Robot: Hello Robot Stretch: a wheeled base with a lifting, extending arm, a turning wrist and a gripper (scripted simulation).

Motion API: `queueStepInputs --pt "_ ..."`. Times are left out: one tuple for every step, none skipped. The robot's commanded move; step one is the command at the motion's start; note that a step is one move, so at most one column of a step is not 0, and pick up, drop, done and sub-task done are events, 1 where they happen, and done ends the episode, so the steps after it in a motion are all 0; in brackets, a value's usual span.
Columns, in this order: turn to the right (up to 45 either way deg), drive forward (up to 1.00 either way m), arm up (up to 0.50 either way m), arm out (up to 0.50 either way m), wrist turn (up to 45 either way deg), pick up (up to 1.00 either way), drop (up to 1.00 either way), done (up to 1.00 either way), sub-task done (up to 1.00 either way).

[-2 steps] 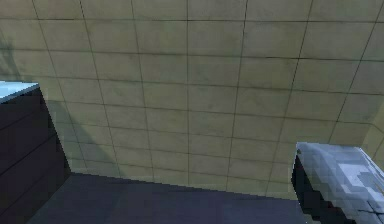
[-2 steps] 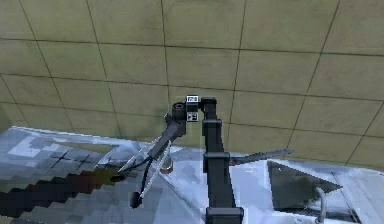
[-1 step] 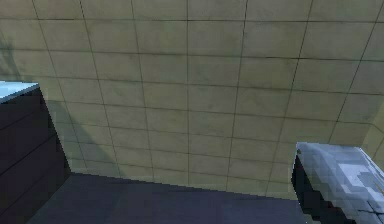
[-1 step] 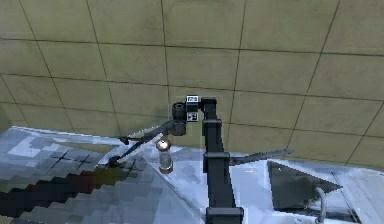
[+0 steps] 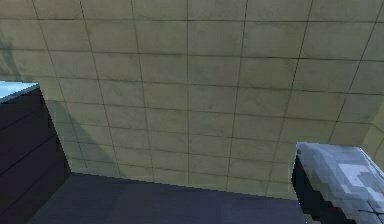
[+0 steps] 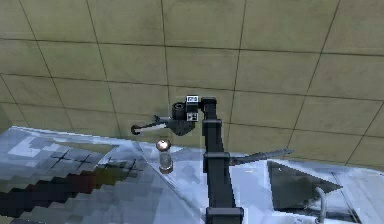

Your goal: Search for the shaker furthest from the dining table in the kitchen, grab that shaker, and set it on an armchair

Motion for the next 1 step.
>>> queueStepInputs --pt "0.0 0.0 0.0 0.0 24.0 0.0 0.0 0.0 0.0"
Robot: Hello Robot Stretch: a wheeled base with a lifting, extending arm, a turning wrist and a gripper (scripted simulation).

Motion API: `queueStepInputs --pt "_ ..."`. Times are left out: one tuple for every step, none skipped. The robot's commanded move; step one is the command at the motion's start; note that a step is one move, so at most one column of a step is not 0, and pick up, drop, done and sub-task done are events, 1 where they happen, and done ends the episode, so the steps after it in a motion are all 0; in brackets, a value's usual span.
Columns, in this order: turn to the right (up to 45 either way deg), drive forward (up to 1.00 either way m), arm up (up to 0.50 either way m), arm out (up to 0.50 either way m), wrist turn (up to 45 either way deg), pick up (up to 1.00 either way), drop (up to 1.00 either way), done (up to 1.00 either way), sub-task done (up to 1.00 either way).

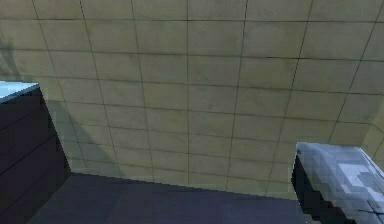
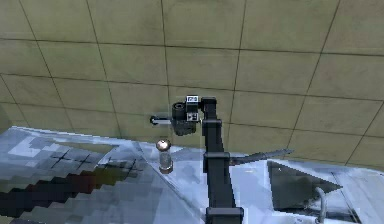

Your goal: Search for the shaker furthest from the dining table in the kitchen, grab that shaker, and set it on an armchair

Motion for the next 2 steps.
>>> queueStepInputs --pt "0.0 0.0 -0.3 0.0 0.0 0.0 0.0 0.0 0.0" --pt "0.0 0.0 0.0 0.0 0.0 1.0 0.0 0.0 0.0"
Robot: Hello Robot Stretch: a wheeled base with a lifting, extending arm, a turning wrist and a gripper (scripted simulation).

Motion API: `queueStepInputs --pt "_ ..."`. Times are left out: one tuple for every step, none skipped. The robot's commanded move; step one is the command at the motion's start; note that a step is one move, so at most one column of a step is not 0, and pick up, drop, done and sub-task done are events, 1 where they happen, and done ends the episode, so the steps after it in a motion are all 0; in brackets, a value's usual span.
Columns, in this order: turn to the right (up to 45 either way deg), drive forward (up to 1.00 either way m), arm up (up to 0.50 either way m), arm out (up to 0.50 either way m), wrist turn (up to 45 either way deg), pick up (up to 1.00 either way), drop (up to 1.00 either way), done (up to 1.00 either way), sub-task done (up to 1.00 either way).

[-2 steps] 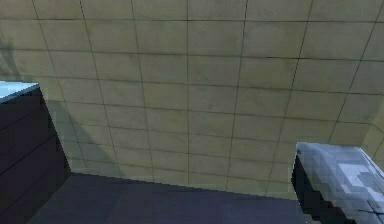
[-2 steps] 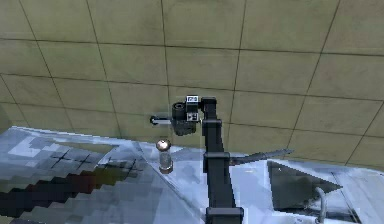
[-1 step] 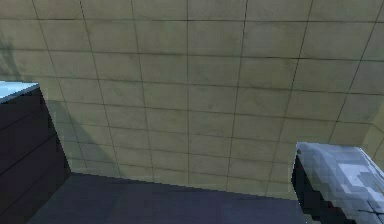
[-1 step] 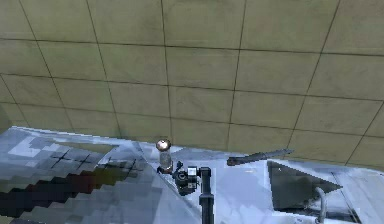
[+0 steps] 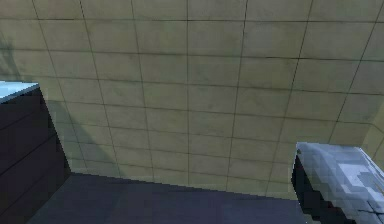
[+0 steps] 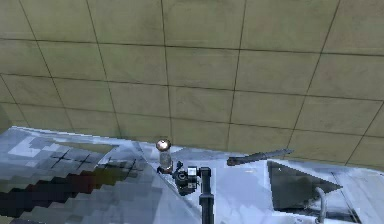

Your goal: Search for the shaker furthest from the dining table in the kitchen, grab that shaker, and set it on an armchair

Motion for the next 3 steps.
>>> queueStepInputs --pt "0.0 0.0 0.1 0.0 0.0 0.0 0.0 0.0 0.0" --pt "0.0 0.0 0.36 0.0 0.0 0.0 0.0 0.0 0.0" --pt "0.0 0.0 0.0 0.0 -45.0 0.0 0.0 0.0 0.0"
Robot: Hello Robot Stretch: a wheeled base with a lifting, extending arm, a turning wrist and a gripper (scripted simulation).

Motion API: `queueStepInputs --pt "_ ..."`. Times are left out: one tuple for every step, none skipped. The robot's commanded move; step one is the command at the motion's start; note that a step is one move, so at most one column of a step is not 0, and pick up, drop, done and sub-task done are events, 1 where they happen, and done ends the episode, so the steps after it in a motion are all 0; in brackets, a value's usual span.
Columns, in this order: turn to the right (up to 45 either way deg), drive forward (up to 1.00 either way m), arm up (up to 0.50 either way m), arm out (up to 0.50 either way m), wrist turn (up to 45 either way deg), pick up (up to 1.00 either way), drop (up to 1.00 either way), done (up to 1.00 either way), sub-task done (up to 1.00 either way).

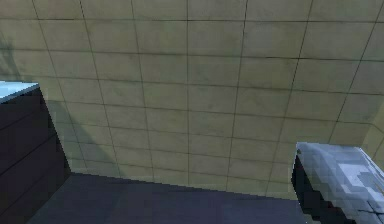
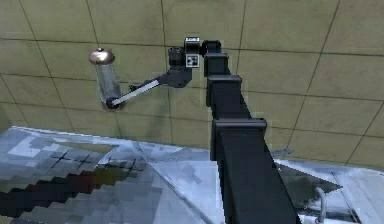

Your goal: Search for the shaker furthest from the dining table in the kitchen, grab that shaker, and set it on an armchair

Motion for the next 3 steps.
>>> queueStepInputs --pt "0.0 0.0 0.0 0.0 -45.0 0.0 0.0 0.0 0.0" --pt "0.0 0.0 0.0 0.0 -18.0 0.0 0.0 0.0 0.0" --pt "0.0 0.0 0.0 -0.38 0.0 0.0 0.0 0.0 0.0"
